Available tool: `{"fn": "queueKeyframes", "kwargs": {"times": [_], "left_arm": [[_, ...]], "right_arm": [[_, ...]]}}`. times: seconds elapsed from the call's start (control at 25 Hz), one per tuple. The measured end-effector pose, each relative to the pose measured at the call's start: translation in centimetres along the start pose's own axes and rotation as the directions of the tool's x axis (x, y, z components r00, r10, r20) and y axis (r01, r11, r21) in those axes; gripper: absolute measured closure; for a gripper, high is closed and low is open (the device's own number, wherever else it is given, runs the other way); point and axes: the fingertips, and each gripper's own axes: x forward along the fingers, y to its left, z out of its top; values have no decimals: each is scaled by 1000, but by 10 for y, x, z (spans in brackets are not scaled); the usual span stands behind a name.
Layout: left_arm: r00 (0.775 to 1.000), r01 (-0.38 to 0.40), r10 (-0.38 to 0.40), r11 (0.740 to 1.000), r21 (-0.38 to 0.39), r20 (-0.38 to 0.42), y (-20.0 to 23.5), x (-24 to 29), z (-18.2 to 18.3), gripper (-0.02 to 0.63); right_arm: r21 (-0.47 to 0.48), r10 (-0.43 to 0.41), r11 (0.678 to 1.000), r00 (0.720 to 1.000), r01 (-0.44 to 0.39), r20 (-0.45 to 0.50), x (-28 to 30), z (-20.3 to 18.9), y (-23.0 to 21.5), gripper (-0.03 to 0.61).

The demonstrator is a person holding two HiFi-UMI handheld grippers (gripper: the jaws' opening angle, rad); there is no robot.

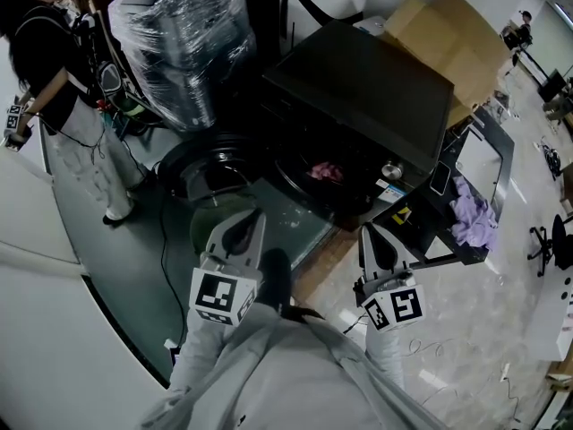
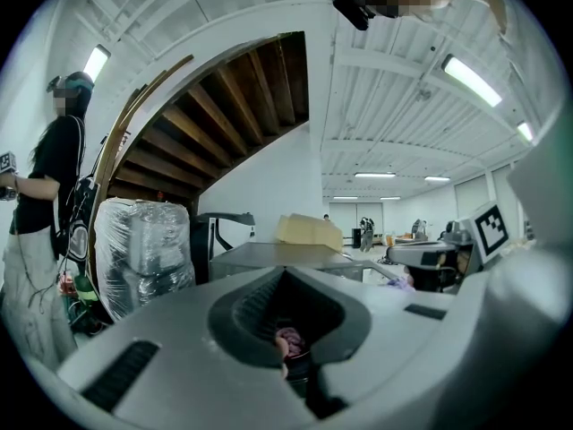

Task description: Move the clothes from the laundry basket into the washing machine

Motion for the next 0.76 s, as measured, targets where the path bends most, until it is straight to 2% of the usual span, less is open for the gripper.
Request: {"fn": "queueKeyframes", "kwargs": {"times": [0.56,0.76], "left_arm": [[1000,-19,18,1000,-24,-8,1,-7,-6,595],[1000,2,-2,1000,-19,-20,-5,-3,-10,595]], "right_arm": [[-35,7,999,1000,-6,5,-7,3,0,561],[-26,-8,1000,1000,9,22,-12,4,-2,561]]}}
